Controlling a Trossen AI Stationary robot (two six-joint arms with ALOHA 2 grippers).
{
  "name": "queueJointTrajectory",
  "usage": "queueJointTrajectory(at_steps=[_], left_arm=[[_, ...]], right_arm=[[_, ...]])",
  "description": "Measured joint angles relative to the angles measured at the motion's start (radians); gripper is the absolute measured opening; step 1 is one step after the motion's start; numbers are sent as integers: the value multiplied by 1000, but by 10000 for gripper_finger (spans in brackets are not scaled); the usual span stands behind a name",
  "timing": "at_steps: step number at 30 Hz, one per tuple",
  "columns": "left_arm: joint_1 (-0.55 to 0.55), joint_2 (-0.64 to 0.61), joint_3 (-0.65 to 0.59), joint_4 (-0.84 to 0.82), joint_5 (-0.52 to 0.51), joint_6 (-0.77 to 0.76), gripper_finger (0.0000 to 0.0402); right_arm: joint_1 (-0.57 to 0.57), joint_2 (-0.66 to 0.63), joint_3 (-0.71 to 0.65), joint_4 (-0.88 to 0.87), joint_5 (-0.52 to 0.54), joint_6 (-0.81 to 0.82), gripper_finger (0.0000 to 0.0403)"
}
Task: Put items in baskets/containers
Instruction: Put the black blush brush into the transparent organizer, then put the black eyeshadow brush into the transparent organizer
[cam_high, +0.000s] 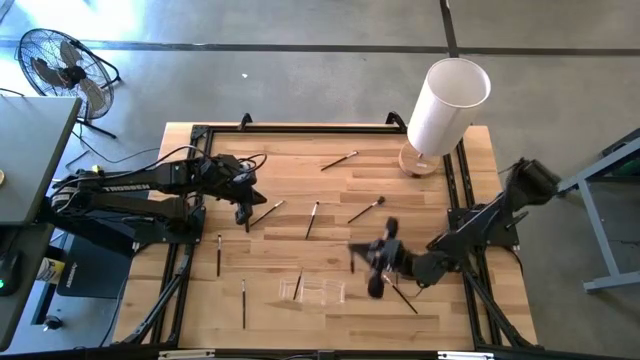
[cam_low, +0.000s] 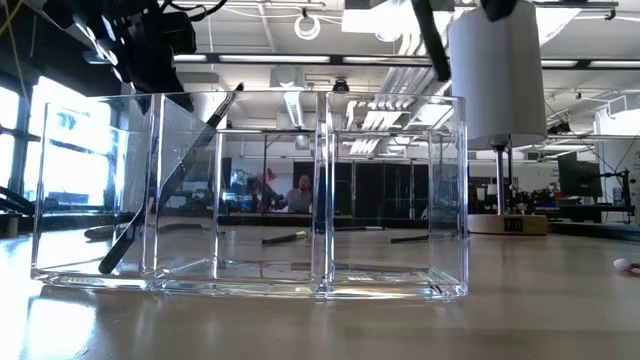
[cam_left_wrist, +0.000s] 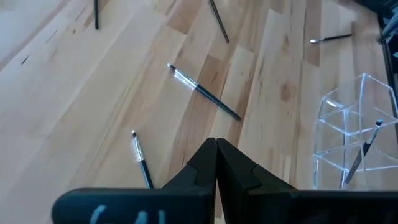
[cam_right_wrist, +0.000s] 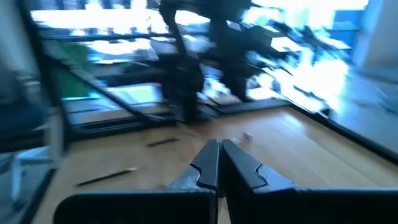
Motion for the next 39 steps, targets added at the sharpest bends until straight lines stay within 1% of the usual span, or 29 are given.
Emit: queueJointTrajectory(at_steps=[3,5,8,12,14,17,19,25,29,32,35,37,39], left_arm=[[0,-1,0,0,0,0,0],[0,-1,0,-3,8,0,0],[0,-1,0,-2,19,0,0],[0,-1,0,-2,23,-24,0],[0,-1,0,-2,23,-26,0],[0,-1,0,-2,23,-26,0],[0,-1,0,-2,23,-26,0],[0,-1,0,-2,23,-26,0],[0,-1,0,-2,22,-26,0],[0,-1,0,-2,22,-26,0],[0,-1,0,-2,22,-26,0],[0,-1,0,-2,22,-26,0],[0,-1,0,-2,22,-29,0]], right_arm=[[0,97,0,231,-114,-117,1],[-3,151,0,339,-166,-130,1],[-7,214,0,393,-233,-84,1],[-4,250,0,389,-249,-58,1],[0,257,0,364,-250,-57,3],[0,256,0,345,-250,-57,20],[-2,254,0,345,-251,-56,35],[-3,254,0,288,-254,28,84],[-3,250,0,277,-251,26,118],[-3,214,0,231,-243,0,138],[-3,139,0,95,-224,26,152],[-7,76,0,-45,-181,108,154],[-15,5,0,-212,-134,234,151]])
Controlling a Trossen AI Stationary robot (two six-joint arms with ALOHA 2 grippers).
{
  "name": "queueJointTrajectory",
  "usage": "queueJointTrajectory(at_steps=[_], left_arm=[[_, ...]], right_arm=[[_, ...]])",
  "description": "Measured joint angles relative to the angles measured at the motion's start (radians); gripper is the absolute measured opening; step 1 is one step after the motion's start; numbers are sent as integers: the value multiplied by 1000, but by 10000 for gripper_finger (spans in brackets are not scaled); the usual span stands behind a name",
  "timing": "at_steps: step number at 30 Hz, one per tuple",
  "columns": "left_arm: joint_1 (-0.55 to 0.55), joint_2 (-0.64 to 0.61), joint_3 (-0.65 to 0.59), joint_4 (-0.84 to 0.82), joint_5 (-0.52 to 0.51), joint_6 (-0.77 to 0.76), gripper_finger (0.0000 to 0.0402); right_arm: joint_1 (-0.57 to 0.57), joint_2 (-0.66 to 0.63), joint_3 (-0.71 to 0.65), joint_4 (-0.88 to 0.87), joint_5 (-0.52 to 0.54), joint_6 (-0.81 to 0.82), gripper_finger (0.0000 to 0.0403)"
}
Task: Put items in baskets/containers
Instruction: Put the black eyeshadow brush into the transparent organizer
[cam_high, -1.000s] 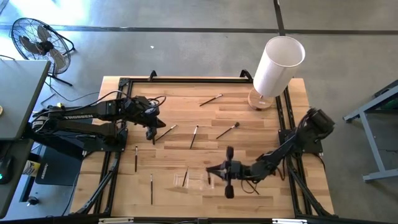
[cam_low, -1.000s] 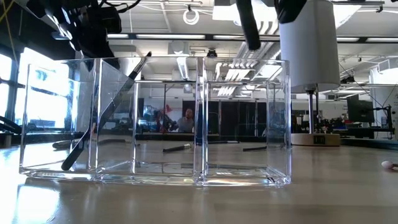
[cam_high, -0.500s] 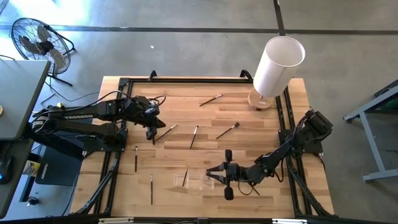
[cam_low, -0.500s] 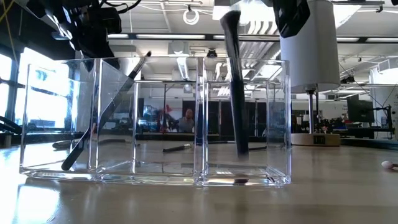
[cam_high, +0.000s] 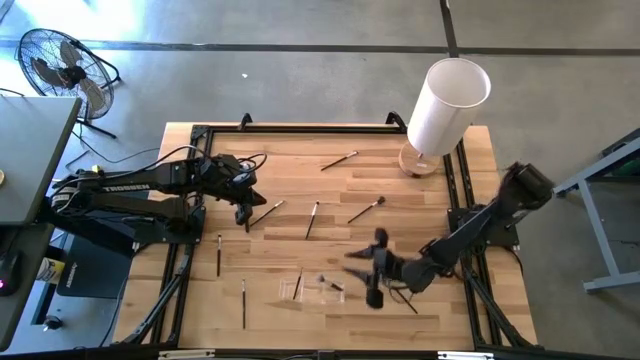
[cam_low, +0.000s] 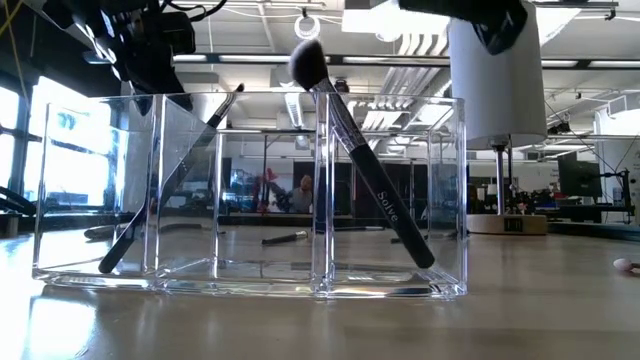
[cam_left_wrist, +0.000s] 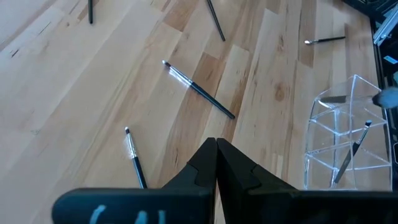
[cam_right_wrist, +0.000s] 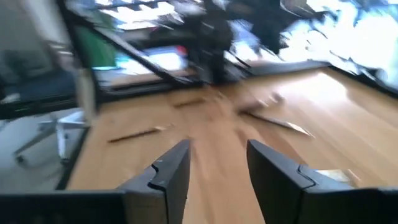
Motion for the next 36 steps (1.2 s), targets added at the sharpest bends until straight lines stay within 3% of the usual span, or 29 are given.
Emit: queueJointTrajectory(at_steps=[4,8,13,19,24,27,31,36], left_arm=[[0,0,0,0,-11,-65,0],[1,18,0,9,-36,-91,0],[1,68,0,87,-46,-158,0],[1,175,0,209,-100,-157,13],[1,281,0,252,-103,-137,58],[1,334,0,259,-168,-117,92],[3,407,23,216,-194,-157,120],[24,534,154,-2,-219,-201,124]], right_arm=[[-35,-131,0,-381,-20,329,124],[-94,-207,0,-708,-166,644,82],[-157,-202,0,-955,-357,830,15],[-191,-155,0,-1072,-496,957,17],[-192,-133,0,-1062,-508,967,5],[-192,-131,0,-1060,-493,974,3],[-198,-131,0,-1057,-471,1024,6],[-218,-131,0,-1055,-472,1055,3]])
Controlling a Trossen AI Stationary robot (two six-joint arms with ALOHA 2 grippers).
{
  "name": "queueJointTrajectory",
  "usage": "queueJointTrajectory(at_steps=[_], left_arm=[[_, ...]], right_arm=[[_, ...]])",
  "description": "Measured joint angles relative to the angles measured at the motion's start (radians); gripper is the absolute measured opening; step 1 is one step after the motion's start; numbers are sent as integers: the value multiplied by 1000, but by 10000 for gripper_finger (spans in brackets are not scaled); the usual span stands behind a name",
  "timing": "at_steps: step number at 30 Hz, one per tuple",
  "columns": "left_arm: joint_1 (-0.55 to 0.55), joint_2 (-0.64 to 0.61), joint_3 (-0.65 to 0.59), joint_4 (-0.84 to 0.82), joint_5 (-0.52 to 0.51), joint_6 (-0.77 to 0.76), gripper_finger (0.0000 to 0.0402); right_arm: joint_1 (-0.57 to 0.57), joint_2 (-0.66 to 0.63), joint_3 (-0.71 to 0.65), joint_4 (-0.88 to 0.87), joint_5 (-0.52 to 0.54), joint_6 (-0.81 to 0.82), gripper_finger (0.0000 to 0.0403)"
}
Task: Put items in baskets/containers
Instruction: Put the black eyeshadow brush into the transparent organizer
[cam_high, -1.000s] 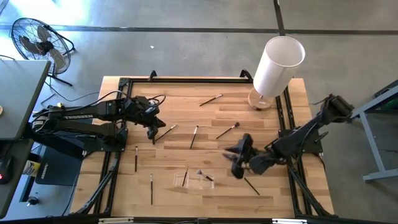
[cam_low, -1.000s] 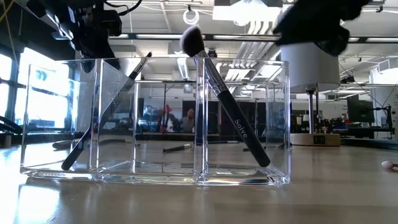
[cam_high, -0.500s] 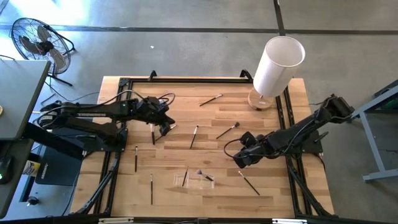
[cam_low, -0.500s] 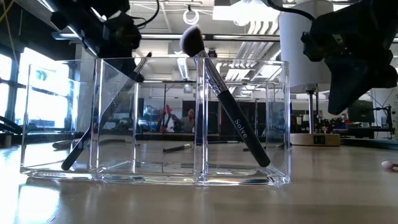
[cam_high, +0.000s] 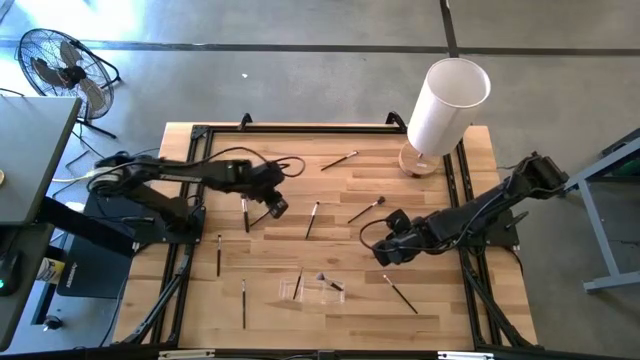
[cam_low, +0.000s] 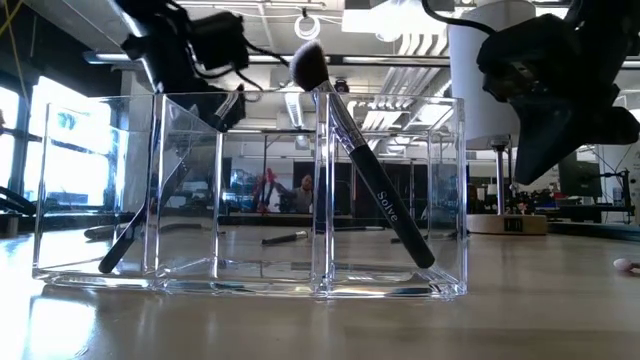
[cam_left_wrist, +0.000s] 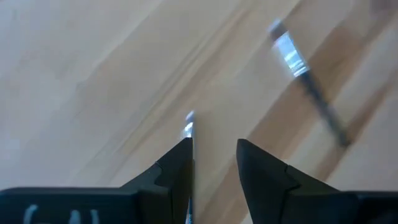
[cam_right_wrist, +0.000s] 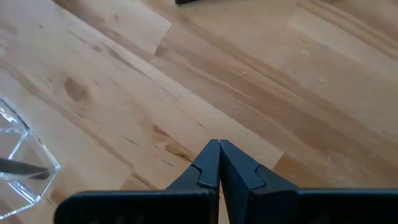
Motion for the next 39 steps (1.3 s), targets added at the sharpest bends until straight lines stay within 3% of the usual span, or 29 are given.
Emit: queueJointTrajectory(at_steps=[6,12,21,39], left_arm=[[32,167,158,-187,6,72,124],[31,275,246,-221,11,199,124],[30,356,253,-206,9,287,124],[30,376,253,-138,24,322,124]], right_arm=[[-50,0,0,8,-36,0,2],[-91,0,0,25,-47,0,4],[-109,0,0,70,-36,-1,6],[-109,0,0,122,14,2,4]])
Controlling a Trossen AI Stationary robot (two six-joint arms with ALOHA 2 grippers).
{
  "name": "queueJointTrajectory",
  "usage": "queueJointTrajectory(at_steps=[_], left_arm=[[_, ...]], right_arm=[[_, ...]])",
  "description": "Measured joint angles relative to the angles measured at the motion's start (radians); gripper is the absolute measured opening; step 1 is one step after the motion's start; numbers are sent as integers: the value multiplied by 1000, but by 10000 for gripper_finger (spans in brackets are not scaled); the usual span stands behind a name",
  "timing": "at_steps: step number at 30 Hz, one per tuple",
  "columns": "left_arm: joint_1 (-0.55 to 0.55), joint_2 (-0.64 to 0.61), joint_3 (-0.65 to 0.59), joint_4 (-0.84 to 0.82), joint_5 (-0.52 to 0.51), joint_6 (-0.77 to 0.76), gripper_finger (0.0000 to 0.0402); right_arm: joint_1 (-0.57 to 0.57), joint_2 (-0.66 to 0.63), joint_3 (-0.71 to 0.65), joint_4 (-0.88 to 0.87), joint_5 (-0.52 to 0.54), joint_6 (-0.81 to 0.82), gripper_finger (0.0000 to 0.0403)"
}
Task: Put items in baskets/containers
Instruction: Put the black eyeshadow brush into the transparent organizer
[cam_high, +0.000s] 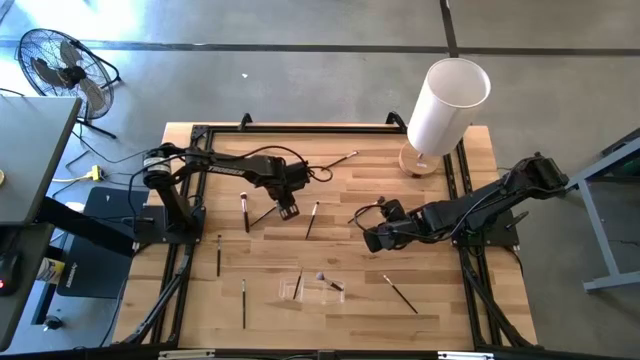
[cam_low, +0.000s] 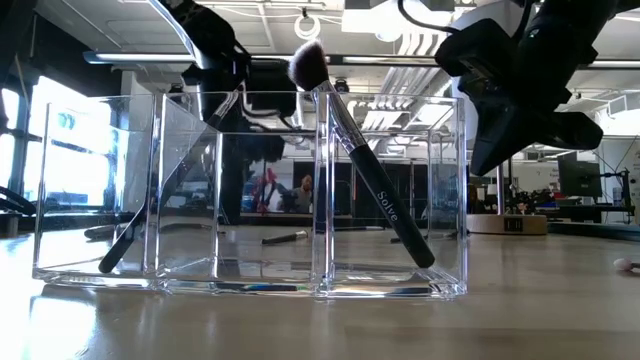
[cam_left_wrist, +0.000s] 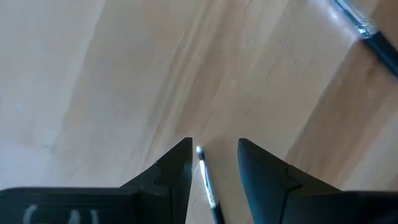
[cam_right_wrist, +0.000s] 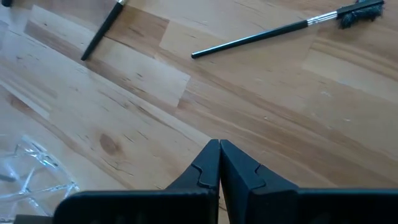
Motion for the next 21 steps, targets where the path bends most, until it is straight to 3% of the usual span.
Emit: queueJointTrajectory(at_steps=[14,17,21], left_arm=[[0,65,2,3,10,18,123],[0,66,2,5,9,18,106],[0,67,1,8,7,18,53]], right_arm=[[0,0,0,13,2,19,1],[0,0,0,12,6,19,4],[0,0,0,12,31,19,2]])
